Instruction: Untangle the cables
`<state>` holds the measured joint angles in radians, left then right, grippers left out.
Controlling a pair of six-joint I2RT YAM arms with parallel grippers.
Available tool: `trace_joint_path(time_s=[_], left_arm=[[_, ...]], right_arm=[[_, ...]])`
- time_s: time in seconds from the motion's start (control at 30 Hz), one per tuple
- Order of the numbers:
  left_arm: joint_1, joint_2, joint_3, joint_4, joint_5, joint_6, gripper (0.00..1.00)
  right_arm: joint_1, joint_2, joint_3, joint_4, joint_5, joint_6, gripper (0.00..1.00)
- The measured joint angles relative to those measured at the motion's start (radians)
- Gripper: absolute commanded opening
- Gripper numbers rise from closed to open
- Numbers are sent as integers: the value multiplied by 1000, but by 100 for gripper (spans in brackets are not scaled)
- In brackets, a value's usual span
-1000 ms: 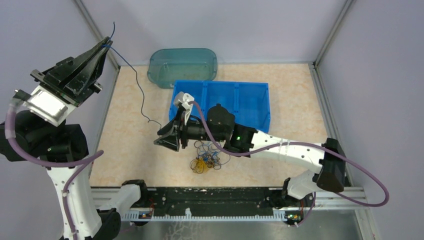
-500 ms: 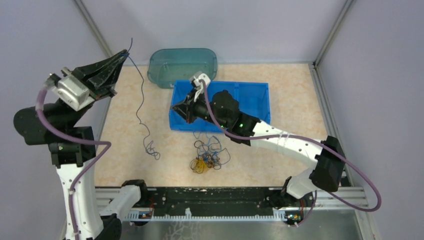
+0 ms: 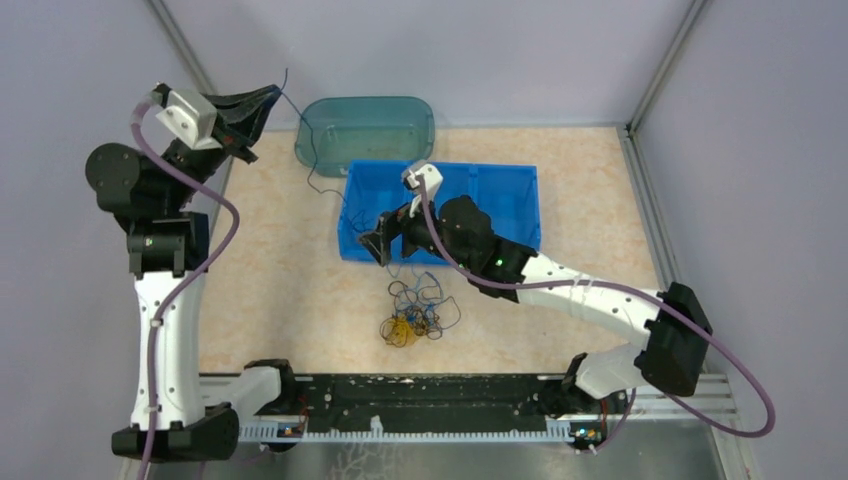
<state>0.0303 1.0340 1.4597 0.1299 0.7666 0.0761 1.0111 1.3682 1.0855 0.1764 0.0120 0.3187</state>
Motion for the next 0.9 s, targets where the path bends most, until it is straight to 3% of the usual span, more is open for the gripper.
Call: trace_joint_path(time_s=[0.07,0.37,0.73,0.9], left_arm=[[-23,27,0,-4,-25,4,0],[-315,177,36,-150,-257,211,0],[-338,284,41,-189,-420,323,0],[-338,331,120,-175,-461,348,0]], right_arm=[[-1,-27,0,-11,48,-3,94],[-2,-100,-27,-73,235,-13,94],[-9,-190,-116,-97,291,-22,94],[-13,-198,-126,-97,294,-21,93]])
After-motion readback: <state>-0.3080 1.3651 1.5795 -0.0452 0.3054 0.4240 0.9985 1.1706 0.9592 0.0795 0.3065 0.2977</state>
